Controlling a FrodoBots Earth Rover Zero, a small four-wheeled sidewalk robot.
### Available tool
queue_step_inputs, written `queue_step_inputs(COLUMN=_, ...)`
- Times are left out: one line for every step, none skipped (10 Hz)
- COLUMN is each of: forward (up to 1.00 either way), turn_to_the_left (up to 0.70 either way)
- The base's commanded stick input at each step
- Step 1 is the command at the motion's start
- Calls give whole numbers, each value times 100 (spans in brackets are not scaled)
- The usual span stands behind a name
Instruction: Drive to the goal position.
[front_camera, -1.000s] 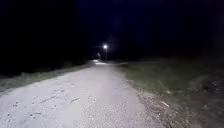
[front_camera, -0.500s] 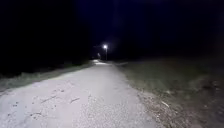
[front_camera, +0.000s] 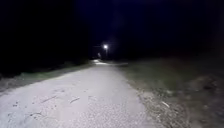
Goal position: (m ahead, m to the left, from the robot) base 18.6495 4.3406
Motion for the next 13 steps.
queue_step_inputs(forward=70, turn_to_the_left=0)
queue_step_inputs(forward=70, turn_to_the_left=0)
queue_step_inputs(forward=70, turn_to_the_left=0)
queue_step_inputs(forward=70, turn_to_the_left=0)
queue_step_inputs(forward=70, turn_to_the_left=0)
queue_step_inputs(forward=70, turn_to_the_left=0)
queue_step_inputs(forward=70, turn_to_the_left=0)
queue_step_inputs(forward=70, turn_to_the_left=0)
queue_step_inputs(forward=70, turn_to_the_left=0)
queue_step_inputs(forward=76, turn_to_the_left=0)
queue_step_inputs(forward=85, turn_to_the_left=0)
queue_step_inputs(forward=85, turn_to_the_left=0)
queue_step_inputs(forward=85, turn_to_the_left=0)
